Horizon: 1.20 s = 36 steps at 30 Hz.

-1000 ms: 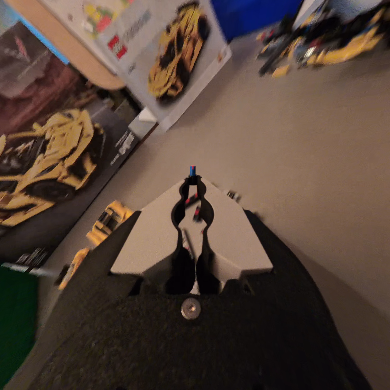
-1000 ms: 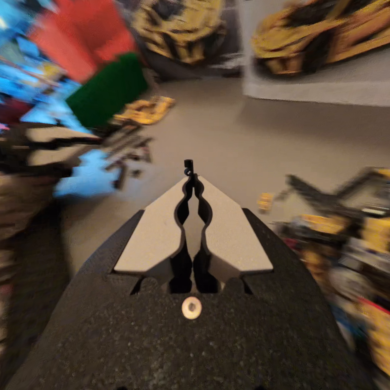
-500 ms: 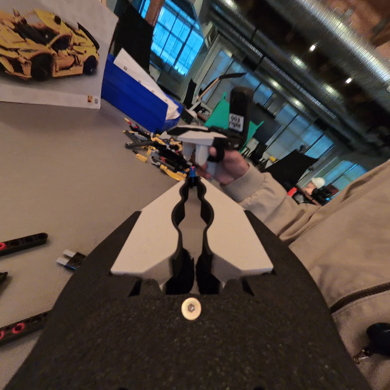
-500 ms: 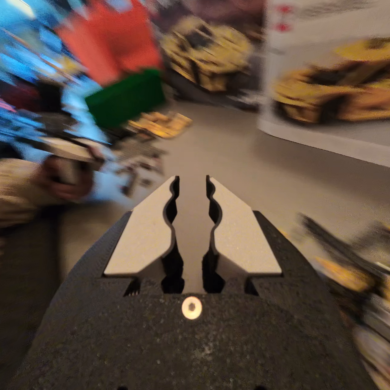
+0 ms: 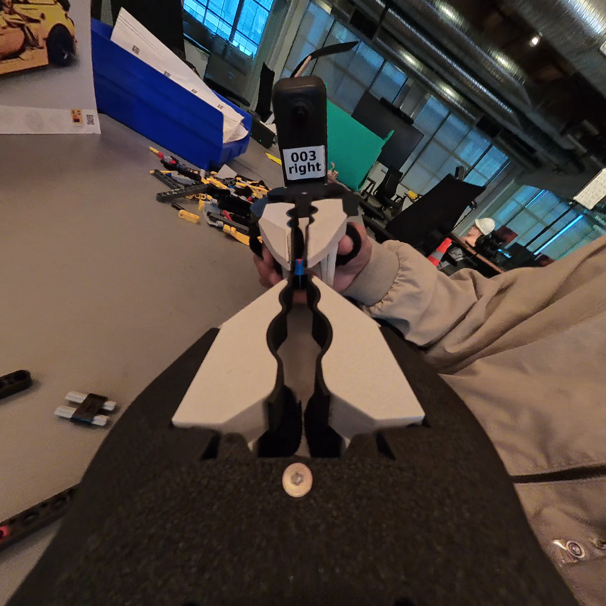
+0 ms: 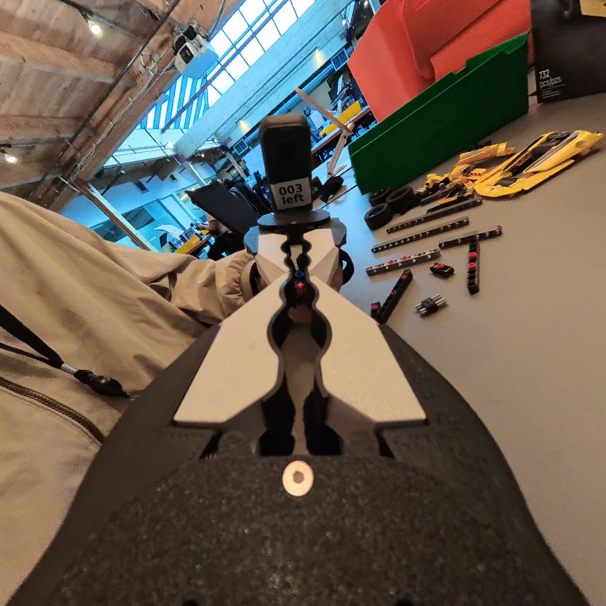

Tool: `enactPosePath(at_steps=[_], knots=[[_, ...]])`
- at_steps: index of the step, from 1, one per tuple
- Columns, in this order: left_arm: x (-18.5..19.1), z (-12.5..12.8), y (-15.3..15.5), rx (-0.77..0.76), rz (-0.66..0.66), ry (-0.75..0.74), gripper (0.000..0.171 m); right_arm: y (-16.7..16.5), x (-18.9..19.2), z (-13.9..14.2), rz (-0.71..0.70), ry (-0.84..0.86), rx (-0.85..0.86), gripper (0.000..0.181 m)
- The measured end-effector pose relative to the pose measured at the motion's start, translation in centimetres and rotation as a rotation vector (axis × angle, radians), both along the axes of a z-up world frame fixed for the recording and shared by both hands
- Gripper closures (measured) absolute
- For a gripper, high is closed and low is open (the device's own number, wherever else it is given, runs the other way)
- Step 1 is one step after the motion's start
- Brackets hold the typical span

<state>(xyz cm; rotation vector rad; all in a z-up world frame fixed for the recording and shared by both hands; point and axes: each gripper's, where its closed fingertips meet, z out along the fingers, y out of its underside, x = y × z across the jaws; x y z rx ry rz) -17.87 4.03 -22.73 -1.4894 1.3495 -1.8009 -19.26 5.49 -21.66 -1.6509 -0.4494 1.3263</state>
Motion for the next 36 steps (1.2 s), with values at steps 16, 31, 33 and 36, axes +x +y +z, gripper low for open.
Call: enactPosePath(at_steps=[16,31,33,36], knots=[[-0.2,0.7,1.1,-0.029,0.064,-0.043,0.164,1.1,-0.1,0.4,-0.071,0.083,-0.027,0.180],[-0.4,2.0,2.2,-0.104,0.098,-0.100,0.164,1.5,0.5,1.3,-0.125,0.042,0.048,0.180],[-0.3,2.1,2.1,-0.099,0.092,-0.104,0.161,1.2,0.3,1.1,-0.112,0.034,0.037,0.180],[-0.3,2.1,1.9,-0.074,0.092,-0.108,0.164,1.1,0.4,1.0,-0.120,0.028,0.038,0.180]])
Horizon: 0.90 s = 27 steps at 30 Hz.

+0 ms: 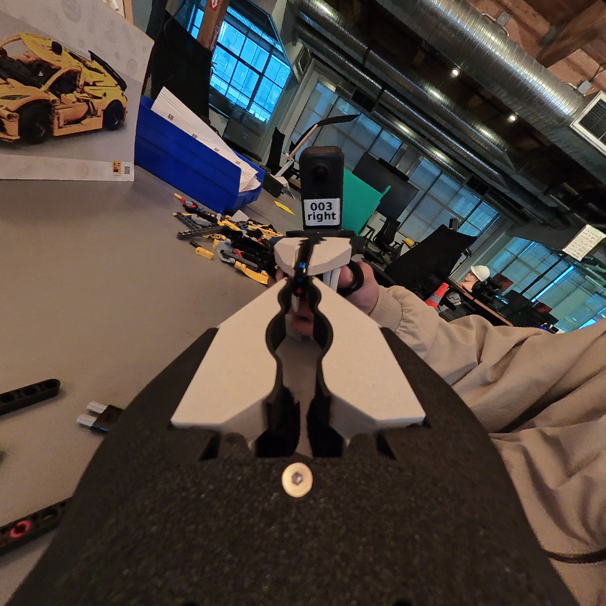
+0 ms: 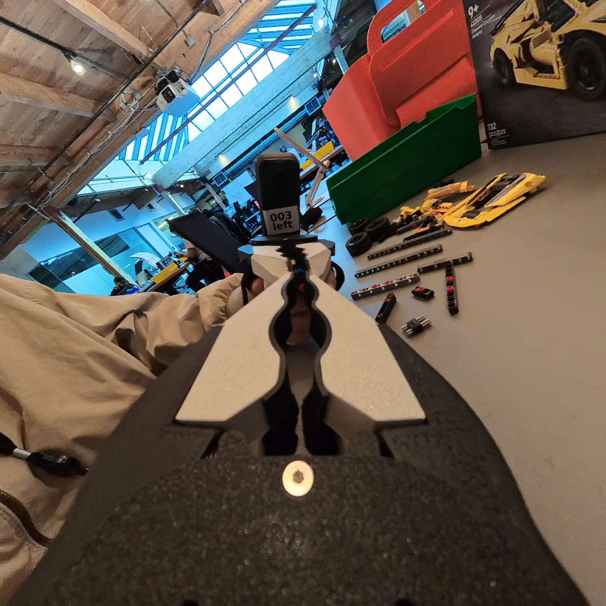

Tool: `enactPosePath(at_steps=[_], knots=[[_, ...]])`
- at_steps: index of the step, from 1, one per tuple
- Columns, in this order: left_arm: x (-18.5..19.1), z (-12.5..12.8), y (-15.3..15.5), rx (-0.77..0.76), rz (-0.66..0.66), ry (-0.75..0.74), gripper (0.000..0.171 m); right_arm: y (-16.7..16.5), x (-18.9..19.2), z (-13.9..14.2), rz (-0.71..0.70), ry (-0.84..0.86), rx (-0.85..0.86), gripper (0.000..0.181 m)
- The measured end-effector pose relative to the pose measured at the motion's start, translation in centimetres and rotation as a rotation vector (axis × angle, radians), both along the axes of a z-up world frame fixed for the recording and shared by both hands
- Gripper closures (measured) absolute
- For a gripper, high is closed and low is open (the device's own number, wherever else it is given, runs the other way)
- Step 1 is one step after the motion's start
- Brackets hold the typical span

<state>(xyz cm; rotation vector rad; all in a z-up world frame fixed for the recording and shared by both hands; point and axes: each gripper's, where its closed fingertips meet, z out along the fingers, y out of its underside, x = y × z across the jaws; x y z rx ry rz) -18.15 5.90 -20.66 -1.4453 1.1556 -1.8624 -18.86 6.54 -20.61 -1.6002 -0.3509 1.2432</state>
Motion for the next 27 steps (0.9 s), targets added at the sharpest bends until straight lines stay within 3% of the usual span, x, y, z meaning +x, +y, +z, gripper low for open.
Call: enactPosePath(at_steps=[10,17,19,23,24,26,27], knots=[[-0.3,0.0,-0.6,0.109,-0.007,0.001,0.165,-0.5,-0.3,0.2,0.088,0.103,-0.077,0.176],[-0.5,-0.7,-1.0,0.174,-0.023,0.052,0.165,-1.1,-0.5,-0.7,0.105,0.061,-0.117,0.179],[-0.6,-0.4,-0.8,0.176,-0.005,0.038,0.165,-1.0,-0.4,-0.7,0.059,-0.044,-0.043,0.180],[-0.9,0.5,0.0,0.101,0.018,-0.012,0.165,-0.8,-0.2,-0.3,0.050,-0.053,-0.014,0.181],[-2.0,1.9,1.8,0.025,0.079,-0.090,0.165,-0.5,1.1,-0.1,-0.012,-0.040,-0.005,0.181],[-6.0,4.4,6.9,-0.198,0.212,-0.274,0.166,-0.6,7.7,2.0,-0.171,0.155,0.011,0.181],[-6.3,4.4,7.1,-0.213,0.207,-0.279,0.166,-1.0,9.2,2.1,-0.210,0.134,0.032,0.181]])
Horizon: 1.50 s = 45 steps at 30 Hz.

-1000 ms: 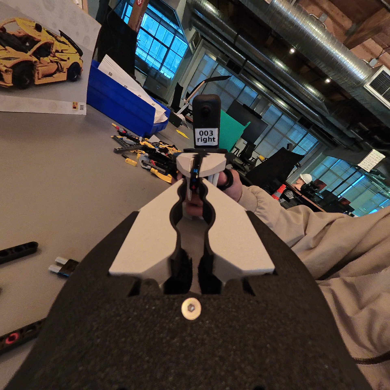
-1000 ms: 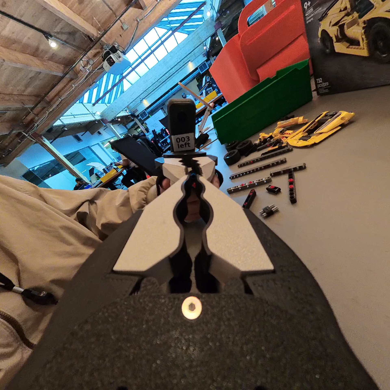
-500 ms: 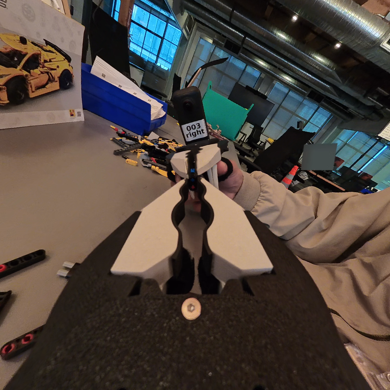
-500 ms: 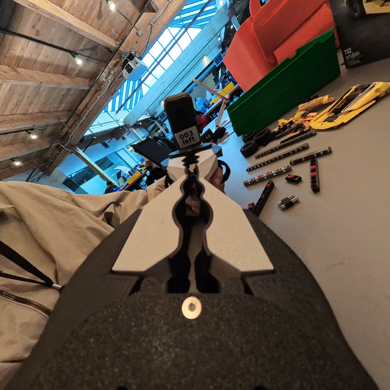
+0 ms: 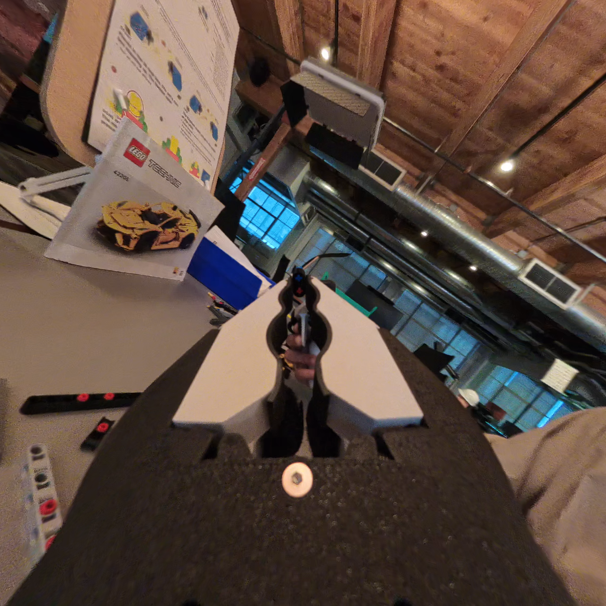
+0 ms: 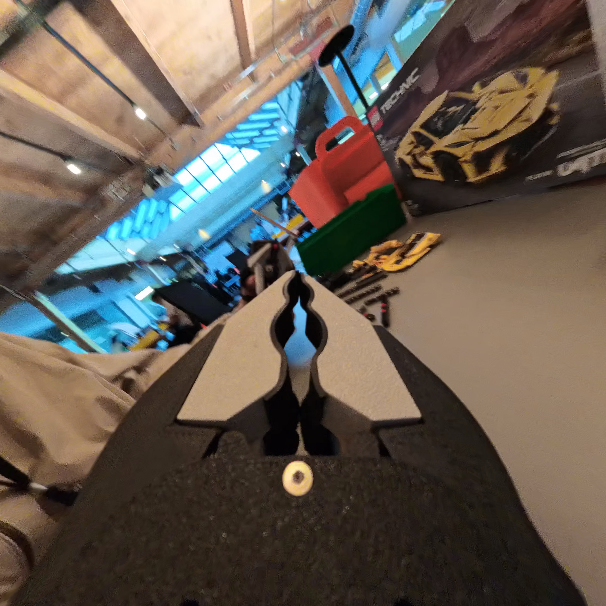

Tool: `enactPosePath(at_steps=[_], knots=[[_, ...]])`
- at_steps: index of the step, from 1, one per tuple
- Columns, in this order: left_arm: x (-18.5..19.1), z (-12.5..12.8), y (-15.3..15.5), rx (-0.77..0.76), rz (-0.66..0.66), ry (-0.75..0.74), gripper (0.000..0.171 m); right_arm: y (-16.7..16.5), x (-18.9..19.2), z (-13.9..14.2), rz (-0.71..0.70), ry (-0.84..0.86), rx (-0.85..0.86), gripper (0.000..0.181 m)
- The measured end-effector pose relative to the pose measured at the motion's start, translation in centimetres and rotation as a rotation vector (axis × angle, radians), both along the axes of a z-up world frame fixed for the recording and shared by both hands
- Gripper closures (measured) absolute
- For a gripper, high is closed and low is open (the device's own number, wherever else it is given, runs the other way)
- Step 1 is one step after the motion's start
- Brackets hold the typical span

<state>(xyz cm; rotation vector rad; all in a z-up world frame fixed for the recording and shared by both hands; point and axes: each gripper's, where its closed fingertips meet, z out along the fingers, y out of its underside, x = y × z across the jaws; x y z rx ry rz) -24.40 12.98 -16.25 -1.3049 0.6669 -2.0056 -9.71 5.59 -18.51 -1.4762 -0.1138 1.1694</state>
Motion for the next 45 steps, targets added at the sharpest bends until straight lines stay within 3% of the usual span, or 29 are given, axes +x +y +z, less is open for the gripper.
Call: enactPosePath(at_steps=[4,8,14,19,31,37,43,45], knots=[[4.4,-1.9,-6.5,0.243,-0.194,0.168,0.165,0.2,-5.8,-0.8,0.174,-0.104,0.024,0.181],[5.0,-2.7,-7.6,0.216,-0.289,0.190,0.165,0.2,-9.2,-1.8,0.238,-0.271,0.085,0.162],[5.0,-2.9,-8.2,0.226,-0.311,0.203,0.165,-0.4,-9.3,-0.5,0.126,-0.438,0.330,0.164],[4.8,-3.1,-8.7,0.239,-0.331,0.209,0.165,-0.6,-9.7,-1.1,0.149,-0.484,0.329,0.171],[4.8,-3.4,-9.5,0.327,-0.333,0.229,0.165,-1.3,-10.5,-1.2,0.252,-0.358,0.248,0.178],[4.8,-3.3,-9.6,0.431,-0.261,0.226,0.165,-1.6,-10.5,-1.1,0.348,-0.189,0.116,0.179],[5.1,-3.9,-9.9,0.507,-0.226,0.269,0.164,-1.9,-10.3,-1.8,0.372,-0.136,-0.010,0.178],[5.3,-4.3,-9.7,0.545,-0.199,0.290,0.165,-1.9,-10.2,-1.7,0.395,-0.077,-0.058,0.172]])
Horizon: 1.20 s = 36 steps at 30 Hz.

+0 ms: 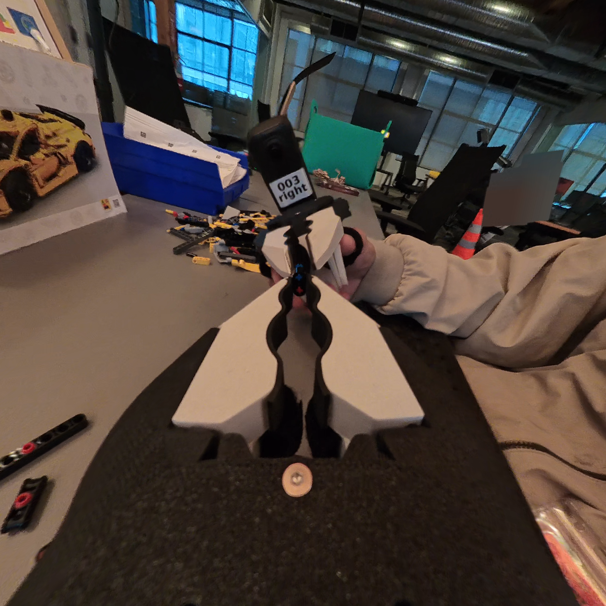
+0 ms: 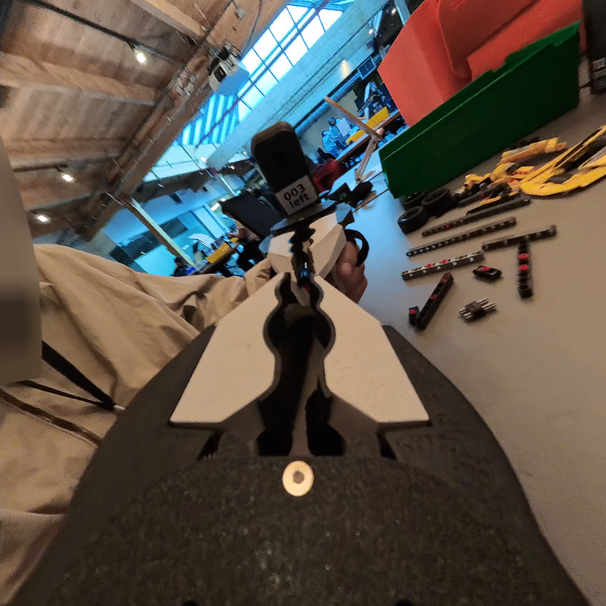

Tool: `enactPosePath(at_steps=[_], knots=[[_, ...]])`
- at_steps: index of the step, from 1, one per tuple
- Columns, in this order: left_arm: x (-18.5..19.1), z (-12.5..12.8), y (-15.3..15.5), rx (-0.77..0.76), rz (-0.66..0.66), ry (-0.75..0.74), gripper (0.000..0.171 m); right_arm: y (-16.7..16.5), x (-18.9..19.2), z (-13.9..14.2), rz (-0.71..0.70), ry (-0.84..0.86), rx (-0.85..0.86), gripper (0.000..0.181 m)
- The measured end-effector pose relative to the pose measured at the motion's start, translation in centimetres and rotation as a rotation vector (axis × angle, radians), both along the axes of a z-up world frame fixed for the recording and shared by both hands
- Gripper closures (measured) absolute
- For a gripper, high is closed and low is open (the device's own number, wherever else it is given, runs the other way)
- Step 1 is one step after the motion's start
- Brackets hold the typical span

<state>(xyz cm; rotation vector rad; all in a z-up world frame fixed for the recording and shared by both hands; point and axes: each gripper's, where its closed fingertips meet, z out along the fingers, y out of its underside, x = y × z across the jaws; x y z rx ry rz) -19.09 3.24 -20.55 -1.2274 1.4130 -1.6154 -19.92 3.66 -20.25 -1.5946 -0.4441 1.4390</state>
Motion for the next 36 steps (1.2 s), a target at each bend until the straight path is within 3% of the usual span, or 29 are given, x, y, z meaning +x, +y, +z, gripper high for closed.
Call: enactPosePath(at_steps=[4,9,22,36], knots=[[0.4,-0.5,0.1,0.106,0.055,0.005,0.164,0.3,0.4,-0.6,0.013,0.032,-0.096,0.178],[0.2,0.3,-0.2,0.089,0.042,-0.035,0.164,0.0,0.2,0.0,-0.023,-0.011,0.024,0.179],[-0.3,2.4,1.0,-0.159,0.023,-0.116,0.166,0.7,0.0,1.4,-0.053,0.015,0.107,0.179],[-0.4,3.5,2.5,-0.286,0.060,-0.166,0.166,1.6,0.2,1.7,-0.102,-0.013,0.137,0.181]])
